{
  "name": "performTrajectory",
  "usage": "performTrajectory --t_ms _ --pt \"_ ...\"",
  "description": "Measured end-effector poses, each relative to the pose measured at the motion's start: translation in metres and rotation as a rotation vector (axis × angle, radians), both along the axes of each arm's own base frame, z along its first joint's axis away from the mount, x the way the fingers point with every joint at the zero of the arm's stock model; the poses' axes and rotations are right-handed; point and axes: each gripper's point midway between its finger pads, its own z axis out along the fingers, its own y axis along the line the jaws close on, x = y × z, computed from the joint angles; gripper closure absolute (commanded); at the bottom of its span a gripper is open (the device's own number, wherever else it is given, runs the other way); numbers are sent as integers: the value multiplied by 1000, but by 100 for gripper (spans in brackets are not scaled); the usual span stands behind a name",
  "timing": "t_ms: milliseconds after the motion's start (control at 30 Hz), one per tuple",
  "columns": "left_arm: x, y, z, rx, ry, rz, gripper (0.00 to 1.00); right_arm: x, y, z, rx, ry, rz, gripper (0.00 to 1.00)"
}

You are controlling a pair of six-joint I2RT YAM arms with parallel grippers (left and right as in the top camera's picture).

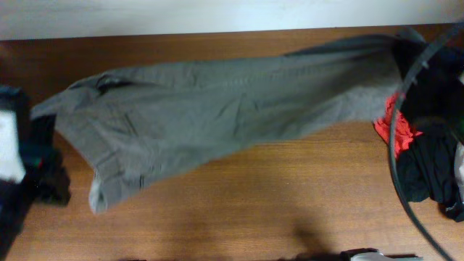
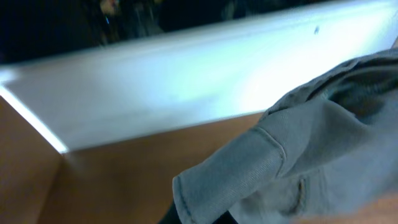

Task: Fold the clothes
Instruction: 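Lift the trousers with both grippers and stretch them apart sideways, then lay the grey trousers flat on the table and open both grippers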

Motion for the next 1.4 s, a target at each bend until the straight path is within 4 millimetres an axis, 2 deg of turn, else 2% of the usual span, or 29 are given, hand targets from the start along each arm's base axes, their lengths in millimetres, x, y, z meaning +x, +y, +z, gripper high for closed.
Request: performTrajectory --t_ms 100,267,467,567,633,700,767,867,1000,1033,1067,1100,1200,1267,1300,1333,1400 --pt "-18 -1 15 -2 -65 -3 99 -18 -1 5 12 -15 -4 96" --pt "-25 -3 26 -10 -115 -11 99 -22 -2 5 31 -8 -9 96" --pt "-12 -5 22 -23 -87 -19 99 -22 -4 -6 30 40 -26 96" --pt "3 -3 9 -24 -27 -9 100 -14 -4 -20 25 103 -27 96" --pt "21 0 -6 -23 37 3 100 2 -2 -33 20 163 -27 96" --pt "47 3 -24 -22 112 16 99 26 -1 -49 15 229 -28 96" --pt "83 6 -48 -22 198 25 100 55 1 -71 8 305 -29 96" --pt "142 9 -89 -20 314 35 100 107 5 -116 -3 445 -32 96" --pt "227 13 -174 -14 501 47 99 164 9 -173 -15 574 -33 96" --pt "243 14 -195 -14 540 48 99 178 10 -187 -17 599 -33 96" --pt "257 14 -214 -14 574 48 99 194 11 -203 -19 623 -35 96" --pt "268 14 -228 -14 597 47 99 198 11 -208 -20 629 -35 95" --pt "303 15 -270 -12 638 49 99 235 14 -240 -21 644 -35 94" --pt "323 16 -291 -10 644 52 98 259 15 -262 -23 647 -37 90" --pt "333 16 -300 -10 642 52 93 269 15 -272 -23 647 -38 84" --pt "342 17 -309 -9 638 54 83 279 16 -283 -24 650 -38 76" --pt "358 19 -327 -10 636 65 75 295 16 -300 -27 646 -44 58"
